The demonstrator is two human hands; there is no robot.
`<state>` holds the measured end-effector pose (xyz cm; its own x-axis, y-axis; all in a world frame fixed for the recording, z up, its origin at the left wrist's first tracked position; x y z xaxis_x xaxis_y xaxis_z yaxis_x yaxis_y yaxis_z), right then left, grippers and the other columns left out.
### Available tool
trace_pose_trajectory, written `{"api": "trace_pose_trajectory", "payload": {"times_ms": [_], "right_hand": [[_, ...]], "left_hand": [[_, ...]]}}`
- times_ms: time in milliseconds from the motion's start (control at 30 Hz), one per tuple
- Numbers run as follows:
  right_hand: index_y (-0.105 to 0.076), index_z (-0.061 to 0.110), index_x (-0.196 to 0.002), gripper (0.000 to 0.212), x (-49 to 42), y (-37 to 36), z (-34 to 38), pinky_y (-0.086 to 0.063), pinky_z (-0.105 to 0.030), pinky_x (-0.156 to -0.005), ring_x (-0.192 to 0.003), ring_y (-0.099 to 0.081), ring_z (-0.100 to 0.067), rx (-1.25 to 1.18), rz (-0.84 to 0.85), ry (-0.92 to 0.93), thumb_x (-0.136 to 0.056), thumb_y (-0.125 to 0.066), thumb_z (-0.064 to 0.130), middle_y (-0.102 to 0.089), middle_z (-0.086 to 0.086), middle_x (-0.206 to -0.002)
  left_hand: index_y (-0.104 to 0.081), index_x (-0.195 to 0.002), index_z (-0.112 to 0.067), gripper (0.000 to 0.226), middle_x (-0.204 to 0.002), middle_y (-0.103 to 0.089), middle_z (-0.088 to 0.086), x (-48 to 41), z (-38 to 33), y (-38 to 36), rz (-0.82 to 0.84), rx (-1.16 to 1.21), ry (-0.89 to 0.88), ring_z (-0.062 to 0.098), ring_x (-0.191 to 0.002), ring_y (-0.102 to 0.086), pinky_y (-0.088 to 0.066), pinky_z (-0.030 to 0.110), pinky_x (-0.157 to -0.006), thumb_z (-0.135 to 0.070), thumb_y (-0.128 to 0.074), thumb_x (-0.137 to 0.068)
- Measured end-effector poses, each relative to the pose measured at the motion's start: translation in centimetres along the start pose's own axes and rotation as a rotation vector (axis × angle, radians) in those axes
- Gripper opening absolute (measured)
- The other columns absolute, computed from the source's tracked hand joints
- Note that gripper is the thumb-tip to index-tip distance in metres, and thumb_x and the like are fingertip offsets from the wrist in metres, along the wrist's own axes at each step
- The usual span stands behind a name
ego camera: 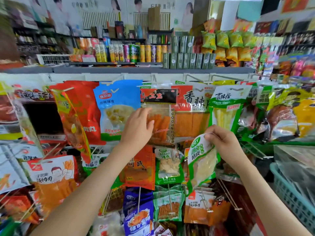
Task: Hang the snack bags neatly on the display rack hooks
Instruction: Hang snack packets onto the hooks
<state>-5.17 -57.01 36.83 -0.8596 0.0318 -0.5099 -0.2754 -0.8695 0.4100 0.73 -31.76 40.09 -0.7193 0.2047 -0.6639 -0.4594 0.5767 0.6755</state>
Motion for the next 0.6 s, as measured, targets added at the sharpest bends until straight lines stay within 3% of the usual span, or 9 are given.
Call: {"api": "trace_pose_trajectory", "payload": {"times_ms": [167,267,367,433,500,600], "right_hand": [[-0.054,0.009,-0.075,0.018,-1.4,-0.6,1.7,-0.038,-0.016,-0.056,-0.061,-0.049,-0.008,0.002,-0.089,-0.032,-0.092,-0.050,0.003,-0.055,-0.001,-0.068],[-0.054,0.009,-0.077,0.016,-2.3,-1.1,3.1,-0.037,-0.018,-0.055,-0.063,-0.049,-0.012,0.007,-0.107,-0.037,-0.092,-0.050,0.007,-0.055,-0.004,-0.068],[-0.055,0.013,-0.076,0.017,-2.9,-1.6,4.2,-0.039,-0.024,-0.058,-0.066,-0.053,-0.021,0.052,-0.122,-0.009,-0.092,-0.051,0.008,-0.058,-0.015,-0.071],[-0.054,0.016,-0.074,0.020,-3.3,-1.8,4.6,-0.042,-0.025,-0.058,-0.063,-0.054,-0.016,0.071,-0.125,0.004,-0.092,-0.051,0.007,-0.058,-0.015,-0.070],[-0.053,0.016,-0.073,0.021,-3.4,-2.1,4.8,-0.041,-0.022,-0.056,-0.057,-0.050,-0.007,0.064,-0.124,0.003,-0.091,-0.051,0.006,-0.056,-0.013,-0.067],[-0.055,0.012,-0.075,0.017,-3.4,-2.2,4.9,-0.040,-0.015,-0.053,-0.053,-0.048,-0.002,0.074,-0.137,-0.010,-0.090,-0.052,0.005,-0.055,-0.005,-0.062]], "left_hand": [[-0.032,-0.142,-0.012,0.051,-0.144,-0.037,0.006,-3.1,-0.4,1.2,-0.063,-0.053,-0.059,0.022,-0.134,-0.032,-0.022,0.031,-0.112,-0.016,-0.048,-0.095],[-0.030,-0.144,-0.010,0.050,-0.148,-0.033,0.006,-5.2,-0.6,1.7,-0.100,-0.111,-0.095,0.022,-0.136,-0.027,-0.021,0.033,-0.113,-0.011,-0.045,-0.095],[-0.027,-0.146,-0.015,0.051,-0.148,-0.034,0.003,-7.3,-0.4,1.5,-0.031,-0.194,-0.117,0.020,-0.137,-0.025,-0.019,0.036,-0.113,-0.010,-0.042,-0.096],[-0.025,-0.147,-0.018,0.052,-0.143,-0.041,0.004,-8.5,-0.3,1.3,0.043,-0.230,-0.078,0.021,-0.134,-0.027,-0.019,0.039,-0.110,-0.013,-0.041,-0.097],[-0.032,-0.143,-0.018,0.047,-0.137,-0.046,0.004,-9.3,-0.2,1.3,0.091,-0.276,-0.023,0.023,-0.129,-0.031,-0.020,0.040,-0.105,-0.020,-0.042,-0.098],[-0.058,-0.121,-0.020,0.029,-0.113,-0.052,0.000,-10.0,-0.1,1.6,0.069,-0.278,0.003,0.023,-0.115,-0.037,-0.023,0.038,-0.094,-0.028,-0.045,-0.096]]}}
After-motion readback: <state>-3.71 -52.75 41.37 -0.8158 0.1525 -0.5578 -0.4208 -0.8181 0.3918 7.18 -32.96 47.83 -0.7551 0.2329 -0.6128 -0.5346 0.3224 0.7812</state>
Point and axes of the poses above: each hand's wrist, its own x-axis away from the middle knuckle, its own y-axis out of the back of the hand, z = x × y, the point moved 2 cm from there along -x, towards the middle knuckle
